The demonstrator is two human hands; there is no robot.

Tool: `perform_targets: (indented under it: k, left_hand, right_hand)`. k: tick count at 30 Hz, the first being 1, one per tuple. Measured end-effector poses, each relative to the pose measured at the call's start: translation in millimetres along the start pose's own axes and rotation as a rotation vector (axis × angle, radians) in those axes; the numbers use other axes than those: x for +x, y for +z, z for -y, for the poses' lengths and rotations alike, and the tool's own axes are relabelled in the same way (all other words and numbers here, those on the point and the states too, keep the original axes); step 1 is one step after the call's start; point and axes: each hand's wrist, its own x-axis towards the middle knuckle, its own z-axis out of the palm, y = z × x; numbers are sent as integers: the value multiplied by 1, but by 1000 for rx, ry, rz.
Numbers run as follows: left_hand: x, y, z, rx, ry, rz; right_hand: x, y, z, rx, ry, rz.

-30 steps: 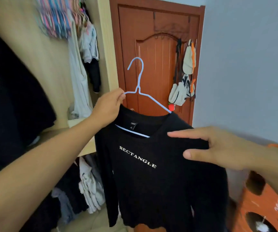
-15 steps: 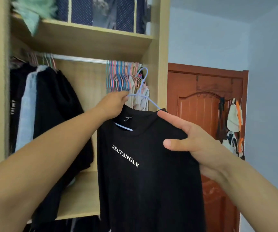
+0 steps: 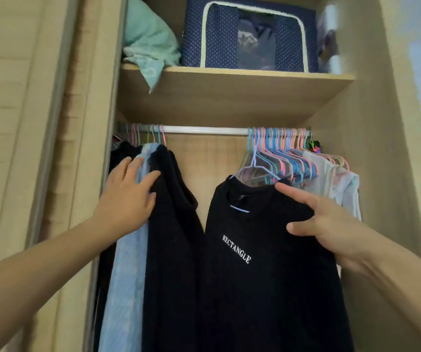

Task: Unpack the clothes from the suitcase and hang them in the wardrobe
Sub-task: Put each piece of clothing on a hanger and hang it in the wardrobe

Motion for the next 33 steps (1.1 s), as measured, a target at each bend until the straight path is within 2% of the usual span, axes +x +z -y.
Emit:
perform_targets:
  k: [4,8,11,14,22,27,31,33]
  left_hand:
    - [18,23,54,72,-160,-161]
    - [35,47,84,-11,-317,-199]
    - [36,55,85,-29,-326,-252]
    - [35,57,88,-22,-304,-263]
    - [34,63,93,-13,-262,-327]
    - [35,65,94,3,-265,-322]
    - [34,63,95,-1,-261,-331]
    - [34,63,94,-14,-259,-339]
  right_hand:
    - [88,24,13,-26,-10,-15]
    - [185,50,31,-36,7,-71]
    - [252,66,29,-131,71,-108]
    - [288,77,16,-298,128,-52]
    - [293,87,21,-438,111,-123]
    - [288,90,20,-506,157,-114]
    - [285,88,28,-389,212,-287]
    - [276,100,33,-353,290,-291]
